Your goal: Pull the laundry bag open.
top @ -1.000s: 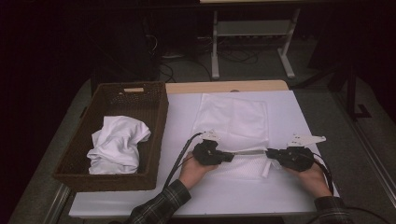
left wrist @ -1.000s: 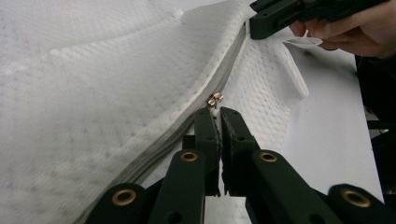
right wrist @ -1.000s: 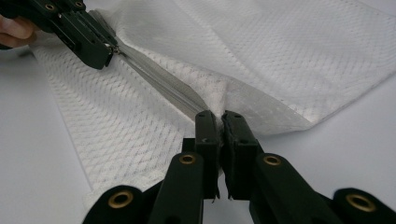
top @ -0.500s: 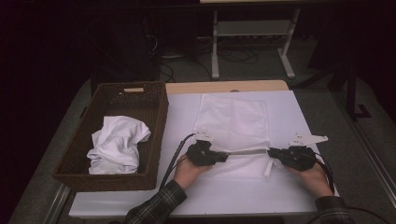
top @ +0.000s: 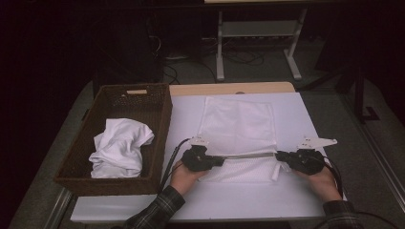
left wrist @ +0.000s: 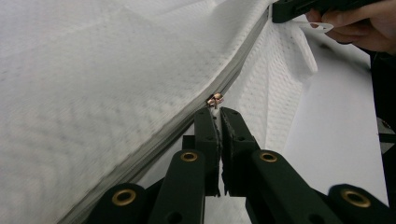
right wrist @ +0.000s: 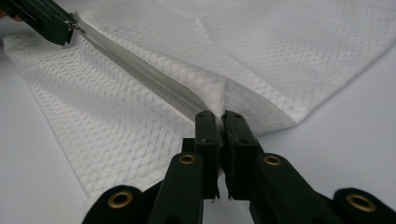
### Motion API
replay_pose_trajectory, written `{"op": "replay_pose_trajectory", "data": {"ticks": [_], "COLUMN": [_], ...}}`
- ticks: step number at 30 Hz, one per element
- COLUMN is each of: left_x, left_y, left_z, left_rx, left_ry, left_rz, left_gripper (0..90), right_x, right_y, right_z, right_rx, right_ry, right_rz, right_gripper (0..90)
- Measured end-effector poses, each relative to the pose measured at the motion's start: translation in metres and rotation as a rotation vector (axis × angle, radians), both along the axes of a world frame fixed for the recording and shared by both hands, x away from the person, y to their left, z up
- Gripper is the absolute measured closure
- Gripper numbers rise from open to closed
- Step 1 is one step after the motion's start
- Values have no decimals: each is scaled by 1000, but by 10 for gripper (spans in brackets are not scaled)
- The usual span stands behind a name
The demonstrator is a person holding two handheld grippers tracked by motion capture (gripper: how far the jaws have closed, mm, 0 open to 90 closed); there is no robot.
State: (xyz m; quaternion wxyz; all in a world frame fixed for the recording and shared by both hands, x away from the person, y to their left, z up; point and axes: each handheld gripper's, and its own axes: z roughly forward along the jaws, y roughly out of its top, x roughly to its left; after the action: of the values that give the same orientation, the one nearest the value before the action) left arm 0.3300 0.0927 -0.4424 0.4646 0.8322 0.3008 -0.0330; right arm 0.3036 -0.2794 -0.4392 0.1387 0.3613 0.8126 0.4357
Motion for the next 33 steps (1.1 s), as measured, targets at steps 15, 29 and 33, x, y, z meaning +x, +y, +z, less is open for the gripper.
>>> {"op": "replay_pose_trajectory", "data": {"ticks": [15,29,33], "left_x": [-9,-5,-5], "left_y": [22,22,22], "left_z": [-2,-4,-4], "left_rx": [5,6,10], "left_ry": [17,26,27], "left_rz": [36,43,42], "left_gripper": [864,864,864], "right_x": [1,3,3], "right_y": [1,-10,-16], "right_z": [-2,-3,-3], "right_rx": [-6,-8,-15], "right_ry": [10,16,14], "right_rz": [-1,-42,-65], "right_gripper": [847,847,847]}}
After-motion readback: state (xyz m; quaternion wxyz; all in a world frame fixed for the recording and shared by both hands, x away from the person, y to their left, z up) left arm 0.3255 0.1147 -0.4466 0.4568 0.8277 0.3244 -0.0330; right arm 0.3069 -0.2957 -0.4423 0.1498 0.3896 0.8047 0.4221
